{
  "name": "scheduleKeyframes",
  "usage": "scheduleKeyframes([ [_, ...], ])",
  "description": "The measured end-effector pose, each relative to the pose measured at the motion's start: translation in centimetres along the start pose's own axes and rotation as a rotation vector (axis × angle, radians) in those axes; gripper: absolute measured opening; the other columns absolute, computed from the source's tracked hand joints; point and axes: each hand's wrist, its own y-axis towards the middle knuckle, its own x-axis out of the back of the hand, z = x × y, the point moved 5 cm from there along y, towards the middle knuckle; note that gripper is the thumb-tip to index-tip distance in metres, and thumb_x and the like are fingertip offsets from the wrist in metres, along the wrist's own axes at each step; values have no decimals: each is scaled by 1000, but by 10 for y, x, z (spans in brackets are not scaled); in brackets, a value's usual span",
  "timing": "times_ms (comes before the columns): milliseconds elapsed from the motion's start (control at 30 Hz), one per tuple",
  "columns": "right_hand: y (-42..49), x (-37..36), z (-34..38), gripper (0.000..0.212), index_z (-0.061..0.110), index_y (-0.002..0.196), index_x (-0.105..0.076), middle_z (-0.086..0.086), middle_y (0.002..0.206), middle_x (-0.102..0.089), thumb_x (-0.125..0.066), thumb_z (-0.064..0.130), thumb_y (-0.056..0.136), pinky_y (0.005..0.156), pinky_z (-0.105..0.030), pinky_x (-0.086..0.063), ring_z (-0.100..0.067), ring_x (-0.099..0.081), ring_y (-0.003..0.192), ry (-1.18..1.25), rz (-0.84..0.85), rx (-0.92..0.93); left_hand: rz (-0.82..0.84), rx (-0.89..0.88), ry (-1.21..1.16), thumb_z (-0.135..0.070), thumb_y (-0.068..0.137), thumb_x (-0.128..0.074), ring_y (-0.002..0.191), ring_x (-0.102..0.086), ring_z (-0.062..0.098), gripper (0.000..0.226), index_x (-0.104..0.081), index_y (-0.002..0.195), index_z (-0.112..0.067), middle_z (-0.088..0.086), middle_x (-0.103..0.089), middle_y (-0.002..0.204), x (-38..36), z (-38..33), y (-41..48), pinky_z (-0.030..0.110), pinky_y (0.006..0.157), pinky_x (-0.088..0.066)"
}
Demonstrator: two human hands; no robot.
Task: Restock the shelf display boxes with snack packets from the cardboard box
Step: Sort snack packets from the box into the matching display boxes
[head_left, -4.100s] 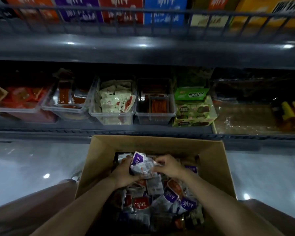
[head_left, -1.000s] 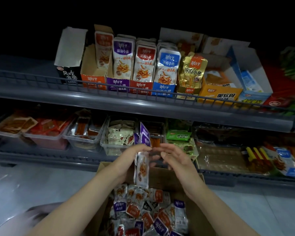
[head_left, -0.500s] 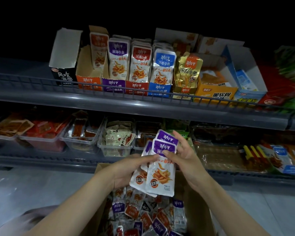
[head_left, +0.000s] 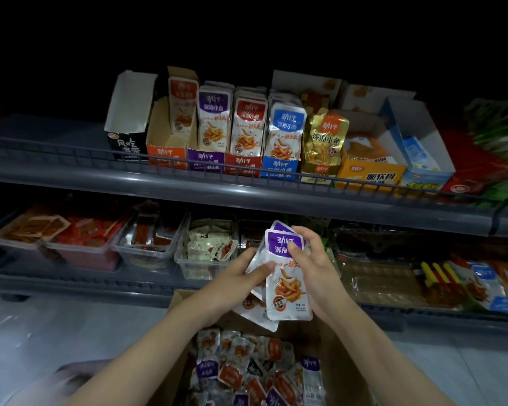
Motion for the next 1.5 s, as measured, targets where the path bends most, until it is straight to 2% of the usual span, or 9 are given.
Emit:
scheduleKeyframes([
  [200,-3,-23,23,18,30,114,-53,1,101,-69,-47,20,100,66,-27,-58,-13,-70,80,16,-55,25,-28,14,-77,-43,88,-57,91,-71,19,27,-62,111,-30,-2,-74,99,16,-18,-8,38,82,-55],
  [467,-9,-70,60,16,30,110,-54,-2,107,-66,-45,23,100,81,-36,-57,-17,-68,92,20,-72,156,-131,-194,-43,-30,95,-53,93,-70,13,28,-52,123,-27,-2,-71,106,35,-55,-24,31,80,-57],
  [633,0,-92,95,42,34,122,-46,4,115,-66,-65,18,88,91,-36,-55,-14,-67,103,-154,196,203,-153,-315,-98,-26,98,-45,90,-70,8,26,-44,124,-31,-1,-68,111,61,-79,-38,18,66,-54],
  [833,17,-117,137,59,37,122,-50,3,119,-62,-73,4,79,88,-29,-55,-15,-63,108,-406,473,187,-123,-370,-21,-36,99,-41,113,-60,14,22,-39,117,-49,1,-48,132,94,-98,-36,29,86,-55],
  [933,30,-132,150,61,33,124,-51,-1,119,-62,-76,3,76,87,-32,-56,-17,-63,109,-438,548,158,-140,-387,23,-40,98,-40,111,-60,13,20,-36,116,-49,-2,-46,130,105,-107,-29,26,80,-56],
  [1200,77,-144,166,59,38,115,-54,4,114,-63,-77,3,74,80,-23,-56,-11,-65,103,-450,473,301,-242,-487,302,-56,93,-25,126,-37,2,61,2,147,-48,-19,-17,145,135,-133,13,20,95,-42],
  [1267,94,-141,170,59,35,116,-55,0,112,-67,-76,2,73,80,-27,-56,-14,-68,100,-414,447,290,-215,-474,260,-53,95,-26,124,-40,2,58,0,147,-51,-17,-14,148,142,-139,28,18,90,-47],
  [1367,127,-133,185,58,33,117,-55,-3,110,-69,-75,1,74,77,-31,-58,-18,-69,97,-373,340,328,-338,-495,342,-56,94,-27,138,-23,7,60,-5,149,-45,-15,-12,153,166,-145,49,32,110,-30],
  [1500,165,-129,214,48,32,108,-50,6,102,-65,-73,2,78,61,-14,-54,-6,-65,88,-377,149,483,-613,-526,744,-38,103,-30,141,-23,9,50,-21,151,-26,-5,-29,154,198,-142,66,27,115,-18],
])
